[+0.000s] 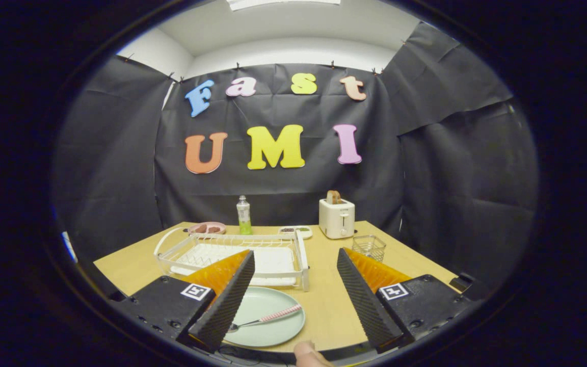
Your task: Take the plate from the dish rack, then take the spoon from the basket and place it into the plate.
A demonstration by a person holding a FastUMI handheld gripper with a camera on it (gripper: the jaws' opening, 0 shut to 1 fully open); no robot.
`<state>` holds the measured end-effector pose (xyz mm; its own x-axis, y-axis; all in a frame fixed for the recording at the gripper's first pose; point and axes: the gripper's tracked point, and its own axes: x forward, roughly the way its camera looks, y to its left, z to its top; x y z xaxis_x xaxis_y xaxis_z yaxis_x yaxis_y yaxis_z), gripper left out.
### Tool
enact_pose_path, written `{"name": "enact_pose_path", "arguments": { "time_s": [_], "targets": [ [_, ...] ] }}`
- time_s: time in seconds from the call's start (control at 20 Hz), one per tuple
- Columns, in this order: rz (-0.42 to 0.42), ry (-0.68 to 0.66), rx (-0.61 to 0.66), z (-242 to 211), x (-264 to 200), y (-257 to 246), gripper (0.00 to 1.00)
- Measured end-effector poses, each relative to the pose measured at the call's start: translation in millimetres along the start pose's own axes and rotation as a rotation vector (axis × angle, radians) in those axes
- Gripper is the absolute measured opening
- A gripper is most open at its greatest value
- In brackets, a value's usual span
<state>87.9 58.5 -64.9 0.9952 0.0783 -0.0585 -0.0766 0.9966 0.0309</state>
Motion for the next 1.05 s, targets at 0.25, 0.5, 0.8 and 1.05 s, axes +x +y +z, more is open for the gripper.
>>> {"name": "enact_pose_path", "arguments": {
  "time_s": [0.25, 0.5, 0.8, 1.05],
  "targets": [
    [0.030, -0.013, -0.030, 10, -12, 9, 1.00],
    [0.013, -0.062, -0.048, 27, -27, 11, 1.00],
    [0.024, -0.078, -0.044, 39, -42, 16, 1.00],
    [-0.008, -0.084, -0.056, 38, -42, 8, 1.00]
  ]
}}
